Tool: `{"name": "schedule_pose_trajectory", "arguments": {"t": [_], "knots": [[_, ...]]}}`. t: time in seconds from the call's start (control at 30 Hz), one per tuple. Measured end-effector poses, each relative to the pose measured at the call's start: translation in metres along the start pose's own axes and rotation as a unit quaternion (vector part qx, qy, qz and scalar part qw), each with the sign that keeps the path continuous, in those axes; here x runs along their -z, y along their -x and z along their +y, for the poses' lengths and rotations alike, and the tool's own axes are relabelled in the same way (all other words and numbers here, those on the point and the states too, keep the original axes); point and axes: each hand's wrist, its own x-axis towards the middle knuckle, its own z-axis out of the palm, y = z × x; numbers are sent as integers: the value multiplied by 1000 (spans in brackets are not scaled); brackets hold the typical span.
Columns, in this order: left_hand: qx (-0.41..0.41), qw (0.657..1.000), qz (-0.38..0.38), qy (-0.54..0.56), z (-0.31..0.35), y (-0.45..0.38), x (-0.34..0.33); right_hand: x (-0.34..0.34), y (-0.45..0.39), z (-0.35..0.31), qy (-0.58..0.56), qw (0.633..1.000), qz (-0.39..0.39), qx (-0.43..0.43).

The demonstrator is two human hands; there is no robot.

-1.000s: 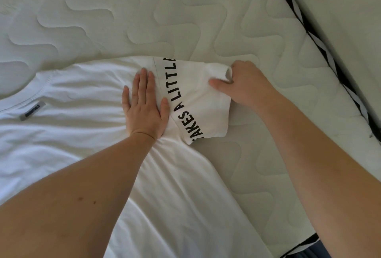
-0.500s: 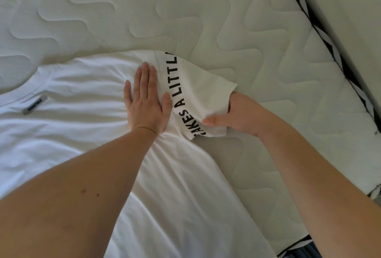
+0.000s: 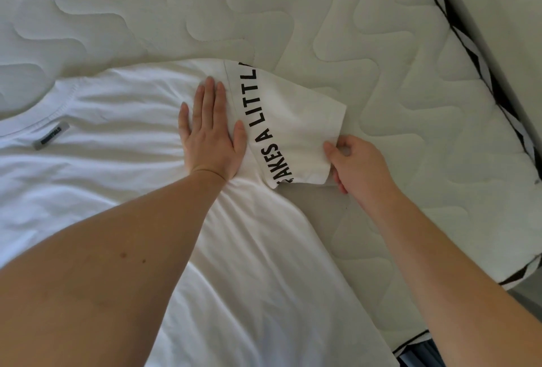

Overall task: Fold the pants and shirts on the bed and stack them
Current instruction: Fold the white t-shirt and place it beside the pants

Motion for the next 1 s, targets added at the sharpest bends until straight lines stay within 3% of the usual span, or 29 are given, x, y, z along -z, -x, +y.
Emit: {"name": "schedule_pose_trajectory", "arguments": {"t": [0.1, 0.17, 0.27, 0.37, 0.47, 0.53, 0.8, 0.9, 1.0], "knots": [[1, 1000, -2, 0, 0, 0, 1, 0, 17, 6, 140, 977, 152, 56], [2, 1000, -2, 1, 0, 0, 1, -5, 35, 0, 157, 939, 223, 209], [1, 1000, -3, -1, 1, 0, 2, -24, 45, 1, 285, 870, 118, 384], [2, 1000, -5, 4, 1, 0, 2, -43, 41, 0, 390, 824, 35, 410], [1, 1000, -4, 11, 1, 0, 2, -59, 33, -6, 449, 795, 36, 407], [-1, 1000, -4, 15, 1, 0, 2, -66, 29, -11, 445, 796, 58, 407], [5, 1000, -7, 25, 2, 1, 6, -66, 47, -1, 304, 889, 97, 329], [2, 1000, -8, 25, 2, 1, 6, -77, 62, 0, 272, 904, 113, 309], [1, 1000, -9, 27, 1, 1, 6, -92, 68, 1, 310, 899, 144, 273]]}}
